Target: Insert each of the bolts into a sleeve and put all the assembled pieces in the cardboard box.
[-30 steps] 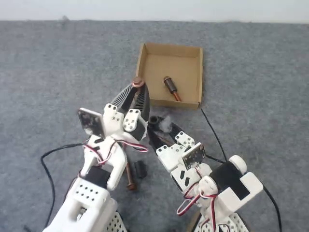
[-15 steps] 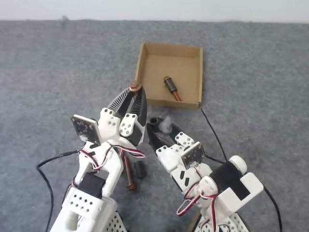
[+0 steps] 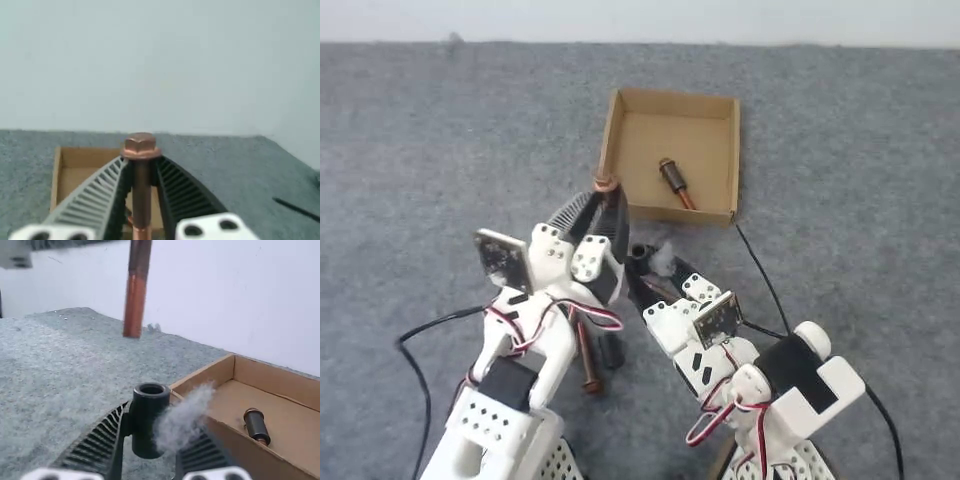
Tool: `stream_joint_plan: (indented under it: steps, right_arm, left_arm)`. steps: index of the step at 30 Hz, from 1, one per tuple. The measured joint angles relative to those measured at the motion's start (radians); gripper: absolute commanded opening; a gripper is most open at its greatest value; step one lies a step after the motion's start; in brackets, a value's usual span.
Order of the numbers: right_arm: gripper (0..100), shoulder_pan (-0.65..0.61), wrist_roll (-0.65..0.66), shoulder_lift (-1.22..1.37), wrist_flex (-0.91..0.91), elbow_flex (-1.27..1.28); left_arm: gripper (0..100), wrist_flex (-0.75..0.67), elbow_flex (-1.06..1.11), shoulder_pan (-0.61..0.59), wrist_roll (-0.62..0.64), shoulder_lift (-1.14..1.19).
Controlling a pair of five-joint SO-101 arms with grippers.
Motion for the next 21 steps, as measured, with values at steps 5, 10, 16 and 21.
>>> stream_joint_plan:
  steps: [5, 10, 16, 21]
  right_arm:
    - [0.6, 0.000, 0.000, 0.000, 0.000, 0.000]
    - [0.6, 0.000, 0.000, 0.000, 0.000, 0.000]
    - [0.6, 0.000, 0.000, 0.000, 0.000, 0.000]
    - [0.6, 0.000, 0.000, 0.000, 0.000, 0.000]
  left_arm:
    - [1, 0.012, -0.002, 0.017, 0.018, 0.000]
    - [1, 0.012, -0.002, 0.017, 0.063, 0.000]
    - [1, 0.012, -0.002, 0.017, 0.064, 0.000]
    - [1, 0.012, -0.002, 0.017, 0.071, 0.000]
